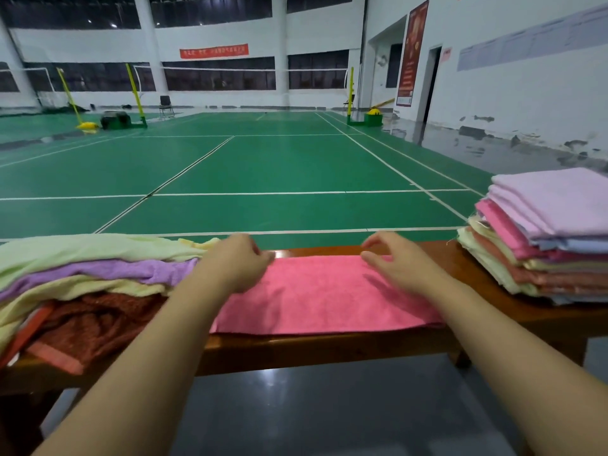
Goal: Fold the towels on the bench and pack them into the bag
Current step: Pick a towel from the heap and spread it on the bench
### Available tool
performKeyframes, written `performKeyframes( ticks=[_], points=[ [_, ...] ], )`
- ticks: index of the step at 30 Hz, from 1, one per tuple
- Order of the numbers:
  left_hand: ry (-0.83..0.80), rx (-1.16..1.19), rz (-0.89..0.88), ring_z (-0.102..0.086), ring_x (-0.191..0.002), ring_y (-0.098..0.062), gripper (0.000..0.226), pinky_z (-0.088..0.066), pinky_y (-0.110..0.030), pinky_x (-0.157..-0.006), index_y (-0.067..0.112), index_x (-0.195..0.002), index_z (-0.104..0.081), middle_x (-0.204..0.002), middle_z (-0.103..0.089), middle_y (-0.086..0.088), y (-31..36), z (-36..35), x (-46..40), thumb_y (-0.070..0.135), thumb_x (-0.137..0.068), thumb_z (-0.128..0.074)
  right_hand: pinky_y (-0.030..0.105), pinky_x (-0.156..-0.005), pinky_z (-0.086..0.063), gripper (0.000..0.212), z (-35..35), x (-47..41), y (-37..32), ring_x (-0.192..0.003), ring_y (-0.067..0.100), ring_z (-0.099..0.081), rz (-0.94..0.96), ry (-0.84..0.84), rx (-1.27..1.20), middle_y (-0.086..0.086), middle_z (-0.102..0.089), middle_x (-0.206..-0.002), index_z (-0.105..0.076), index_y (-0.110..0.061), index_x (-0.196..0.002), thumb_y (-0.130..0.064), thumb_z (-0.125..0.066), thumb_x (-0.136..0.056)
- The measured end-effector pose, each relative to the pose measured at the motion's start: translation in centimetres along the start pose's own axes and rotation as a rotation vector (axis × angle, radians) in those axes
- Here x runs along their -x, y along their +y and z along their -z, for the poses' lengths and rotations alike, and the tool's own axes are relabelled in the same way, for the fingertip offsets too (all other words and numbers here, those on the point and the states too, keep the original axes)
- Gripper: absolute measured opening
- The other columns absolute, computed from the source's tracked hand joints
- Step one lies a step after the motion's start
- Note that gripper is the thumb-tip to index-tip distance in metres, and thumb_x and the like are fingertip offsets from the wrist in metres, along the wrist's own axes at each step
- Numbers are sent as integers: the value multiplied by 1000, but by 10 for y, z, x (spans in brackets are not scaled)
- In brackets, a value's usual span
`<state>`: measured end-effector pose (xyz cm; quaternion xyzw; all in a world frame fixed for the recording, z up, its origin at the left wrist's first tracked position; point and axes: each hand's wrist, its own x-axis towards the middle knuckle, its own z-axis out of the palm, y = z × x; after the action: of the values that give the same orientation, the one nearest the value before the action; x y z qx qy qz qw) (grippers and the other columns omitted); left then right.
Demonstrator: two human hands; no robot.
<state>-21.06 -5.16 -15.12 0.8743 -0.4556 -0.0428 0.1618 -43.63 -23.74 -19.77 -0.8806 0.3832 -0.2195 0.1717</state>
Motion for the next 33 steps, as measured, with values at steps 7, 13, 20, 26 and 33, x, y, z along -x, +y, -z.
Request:
performKeyframes(
  ticks=[7, 13, 20, 26, 33],
  points=[
    [-252, -270, 24, -37, -140, -43, 67, -29, -53, -116, 4, -148, -39, -152, -40, -26, 52, -67, 13, 55, -105, -27, 58, -122, -12, 53, -29, 1, 9, -152, 14, -20, -18, -284, 218, -13, -26, -163, -38, -44, -147, -66, -26, -100],
    [-257, -145, 102, -9, -151, -49, 83, -8, -61, -122, 9, -161, -13, -166, -3, -26, 55, -88, -18, 66, -100, -16, 58, -114, -32, 63, -15, 18, -17, -144, 35, -30, -210, -370, 473, 7, -26, -161, -28, -39, -155, -68, -24, -99],
    [-259, -156, -174, 9, -155, -35, 75, 8, -57, -122, 27, -162, -3, -169, 10, -12, 67, -110, -57, 68, -100, -15, 40, -109, -39, 63, 19, 28, -37, -134, 34, -48, -245, -606, 538, 13, -45, -153, -41, -25, -150, -62, -24, -103],
    [-252, -221, -481, 1, -157, -21, 73, 1, -51, -125, 39, -161, -8, -170, 0, 0, 55, -115, -94, 73, -97, -18, 41, -109, -40, 37, 0, 9, 3, -127, 23, -51, 3, -110, 250, 1, -49, -136, -55, -30, -132, -48, -43, -102],
    [-291, -193, -760, 0, -155, -8, 72, -1, -46, -127, 44, -160, -9, -169, -4, 12, 34, -110, -128, 74, -96, -23, 36, -126, -5, 59, -28, -14, 23, -151, 0, -10, 245, -342, 136, -16, -18, -166, -31, -36, -156, -59, -36, -102]
  ],
)
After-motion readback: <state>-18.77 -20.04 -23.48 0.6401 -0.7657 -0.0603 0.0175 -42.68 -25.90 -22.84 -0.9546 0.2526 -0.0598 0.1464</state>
